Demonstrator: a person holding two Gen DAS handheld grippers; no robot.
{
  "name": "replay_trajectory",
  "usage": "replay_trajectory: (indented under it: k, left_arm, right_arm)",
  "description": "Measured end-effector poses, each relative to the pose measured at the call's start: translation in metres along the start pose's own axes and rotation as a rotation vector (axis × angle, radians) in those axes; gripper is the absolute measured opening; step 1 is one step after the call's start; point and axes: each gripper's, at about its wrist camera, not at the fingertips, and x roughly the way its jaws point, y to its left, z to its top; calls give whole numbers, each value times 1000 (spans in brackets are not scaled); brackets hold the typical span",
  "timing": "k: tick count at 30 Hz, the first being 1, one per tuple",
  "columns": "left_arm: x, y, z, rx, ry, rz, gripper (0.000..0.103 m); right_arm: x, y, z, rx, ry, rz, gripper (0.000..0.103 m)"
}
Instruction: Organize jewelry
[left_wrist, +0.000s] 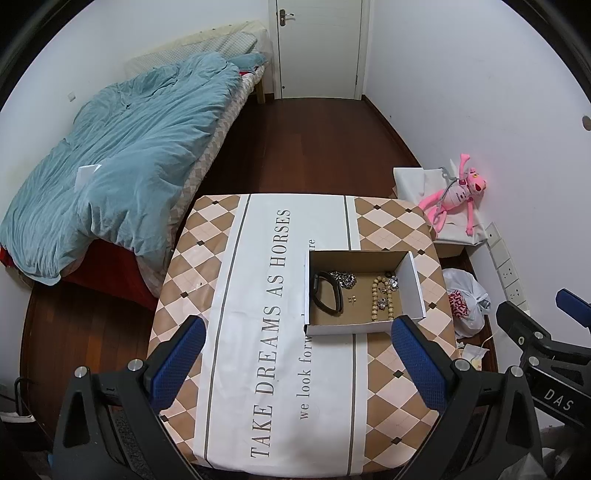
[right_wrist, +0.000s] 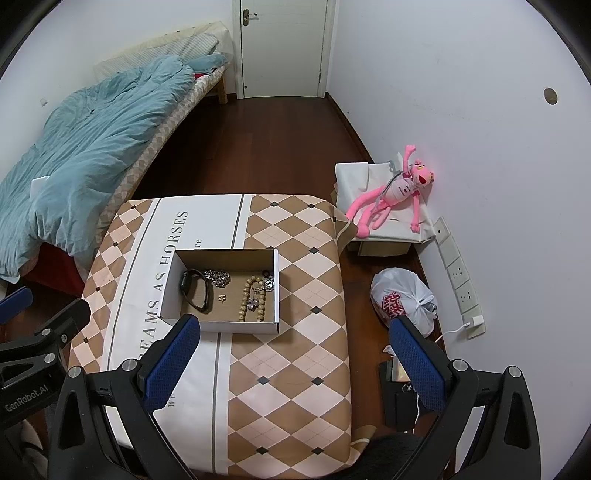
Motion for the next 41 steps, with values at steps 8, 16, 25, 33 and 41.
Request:
replay_trajectory:
  k: [8,16,25,33,41]
  left_arm:
    - [-1,0,0,-2,-2,1,103]
    - [-2,1,0,-1,-1,0,103]
    - [-3,2,0,-1,-3,1,103]
    - [-3,1,-1,-2,-1,1,103]
    - [-3,1,-2,-1,-7,-1,103]
  right_arm:
    - [-1,0,1,-2,1,-1,103]
    - [0,0,1,-2,1,-2,103]
    - [-1,-1,1,-5,2,1,103]
    - [-1,-1,1,-6,4,0,103]
    - [2,-2,-1,-6,7,0,103]
